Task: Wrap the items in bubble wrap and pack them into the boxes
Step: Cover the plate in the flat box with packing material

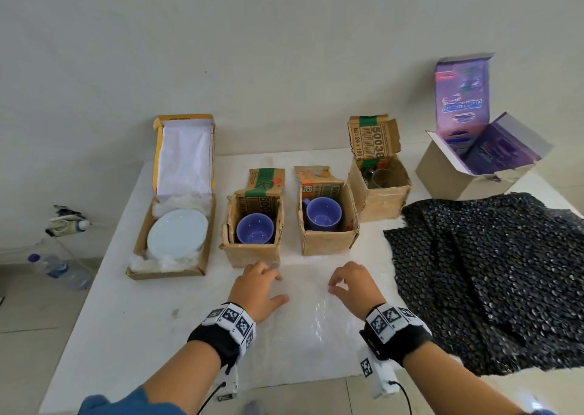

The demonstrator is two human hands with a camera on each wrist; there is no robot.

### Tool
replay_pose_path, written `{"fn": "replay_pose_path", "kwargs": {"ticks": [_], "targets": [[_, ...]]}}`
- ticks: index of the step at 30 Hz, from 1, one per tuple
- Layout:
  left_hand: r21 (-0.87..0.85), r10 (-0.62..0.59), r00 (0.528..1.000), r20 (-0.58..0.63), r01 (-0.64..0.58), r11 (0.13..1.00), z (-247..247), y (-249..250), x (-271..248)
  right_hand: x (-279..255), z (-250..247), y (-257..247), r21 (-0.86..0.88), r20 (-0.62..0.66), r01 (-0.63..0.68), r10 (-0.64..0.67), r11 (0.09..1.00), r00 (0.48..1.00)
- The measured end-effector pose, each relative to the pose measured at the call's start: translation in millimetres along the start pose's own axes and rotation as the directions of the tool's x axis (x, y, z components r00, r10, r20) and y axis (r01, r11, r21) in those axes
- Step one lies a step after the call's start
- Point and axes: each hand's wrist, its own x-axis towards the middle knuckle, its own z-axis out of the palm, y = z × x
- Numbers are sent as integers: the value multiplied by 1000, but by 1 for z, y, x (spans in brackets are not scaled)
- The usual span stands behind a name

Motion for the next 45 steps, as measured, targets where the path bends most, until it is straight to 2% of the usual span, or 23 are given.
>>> {"fn": "replay_pose_path", "kwargs": {"ticks": [4, 7, 10, 12, 15, 18, 20, 23, 25, 28, 29, 31, 33, 35, 36, 38, 39, 41, 43, 45], "targets": [[-299, 63, 991, -115, -95, 950, -23, 25, -2, -2, -40, -16, 55, 19, 182, -184, 982, 983], [-443, 97, 980, -172, -165, 881, -48, 41, 5, -8, -85, -41, 99, 21, 358, -361, 929, 932], [-615, 84, 990, -113, -136, 777, -78, 53, 14, -12, -125, -67, 102, -29, 447, -447, 888, 894], [-714, 78, 993, -94, -122, 689, -98, 58, 21, -10, -145, -77, 75, -72, 457, -453, 886, 889], [-757, 51, 984, -169, -163, 633, -125, 64, 26, 1, -161, -81, 24, -210, 329, -317, 944, 925], [-743, 3, 948, -319, -252, 620, -147, 69, 30, 8, -166, -76, 190, -383, 126, -45, 974, 923], [-776, -40, 918, -394, -309, 549, -159, 71, 32, 9, -166, -72, 363, -338, 35, 97, 931, 936], [-812, -141, 886, -441, -328, 482, -170, 70, 34, 9, -160, -74, 532, -114, -117, 207, 839, 972], [-810, -234, 852, -468, -307, 500, -171, 64, 39, 9, -156, -79, 692, -27, -135, 212, 709, 977], [-822, -386, 789, -478, -247, 513, -171, 51, 44, 12, -160, -83, 910, 16, -62, 114, 410, 993], [-820, -407, 776, -483, -236, 522, -173, 49, 43, 13, -164, -84, 923, 6, -30, 62, 384, 998], [-773, -349, 791, -502, -230, 591, -176, 44, 38, 15, -171, -91, 890, -21, 32, -30, 455, 999], [-638, -193, 858, -476, -185, 747, -181, 43, 26, 18, -175, -101, 799, -62, 98, -81, 593, 995], [-378, -50, 912, -408, -118, 918, -184, 40, 16, 23, -179, -114, 685, -92, 149, -118, 713, 989], [-209, -24, 928, -371, -59, 976, -184, 36, 15, 25, -180, -121, 638, -90, 166, -142, 752, 986], [109, 21, 930, -366, 20, 994, -184, 29, 17, 29, -181, -137, 600, -74, 201, -197, 775, 978], [181, 52, 926, -374, 17, 983, -184, 28, 18, 31, -180, -146, 598, -66, 219, -225, 771, 972], [161, 102, 930, -352, -47, 986, -184, 23, 24, 39, -178, -165, 605, -55, 242, -264, 758, 963], [-34, 107, 936, -335, -126, 991, -184, 17, 27, 51, -171, -183, 607, -82, 267, -275, 748, 958], [-275, 44, 925, -377, -158, 948, -185, 4, 29, 69, -162, -197, 538, -197, 309, -240, 784, 951]]}}
